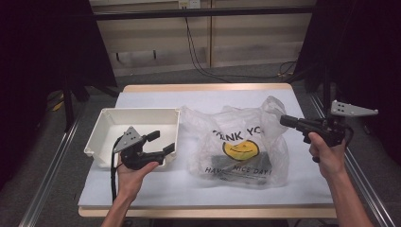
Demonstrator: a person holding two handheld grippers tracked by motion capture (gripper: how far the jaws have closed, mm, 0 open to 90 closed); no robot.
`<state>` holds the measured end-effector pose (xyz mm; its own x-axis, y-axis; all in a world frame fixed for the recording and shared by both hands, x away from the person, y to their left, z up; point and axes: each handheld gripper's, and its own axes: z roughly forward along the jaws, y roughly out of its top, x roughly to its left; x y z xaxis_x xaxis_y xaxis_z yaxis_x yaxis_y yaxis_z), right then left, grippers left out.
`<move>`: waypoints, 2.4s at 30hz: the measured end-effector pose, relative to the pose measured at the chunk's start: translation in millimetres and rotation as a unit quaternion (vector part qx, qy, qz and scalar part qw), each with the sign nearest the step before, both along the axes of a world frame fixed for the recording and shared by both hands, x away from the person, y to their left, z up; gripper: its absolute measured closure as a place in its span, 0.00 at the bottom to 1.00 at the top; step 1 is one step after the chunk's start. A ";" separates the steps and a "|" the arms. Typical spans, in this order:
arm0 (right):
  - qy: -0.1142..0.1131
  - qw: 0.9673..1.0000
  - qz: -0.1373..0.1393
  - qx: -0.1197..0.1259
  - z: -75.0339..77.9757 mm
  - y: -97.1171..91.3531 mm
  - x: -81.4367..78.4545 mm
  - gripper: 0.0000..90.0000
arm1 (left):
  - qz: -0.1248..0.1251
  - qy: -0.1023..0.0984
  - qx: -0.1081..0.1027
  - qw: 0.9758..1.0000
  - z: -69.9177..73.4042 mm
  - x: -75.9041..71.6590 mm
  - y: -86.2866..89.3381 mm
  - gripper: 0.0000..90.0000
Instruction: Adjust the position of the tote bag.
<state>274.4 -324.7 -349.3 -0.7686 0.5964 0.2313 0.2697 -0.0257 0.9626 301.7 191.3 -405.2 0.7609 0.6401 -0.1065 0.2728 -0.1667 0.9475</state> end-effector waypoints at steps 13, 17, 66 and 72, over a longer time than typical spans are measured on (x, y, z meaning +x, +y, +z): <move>-0.036 0.999 -0.011 0.015 12.6 -18.3 -38.4 1.00 | -0.025 0.019 -0.010 0.999 -2.4 38.0 -23.6 0.37; -0.043 0.999 -0.016 0.016 15.4 -23.7 -45.2 1.00 | -0.028 0.022 0.013 0.999 -3.5 54.5 -32.5 0.38; -0.019 0.992 -0.121 -0.014 -0.6 -43.1 -55.8 1.00 | -0.165 -0.034 0.030 0.985 30.7 -42.0 -14.5 1.00; -0.002 0.992 -0.119 -0.034 -6.6 -37.0 -59.5 1.00 | -0.174 -0.027 0.031 0.984 22.9 -57.1 -7.9 1.00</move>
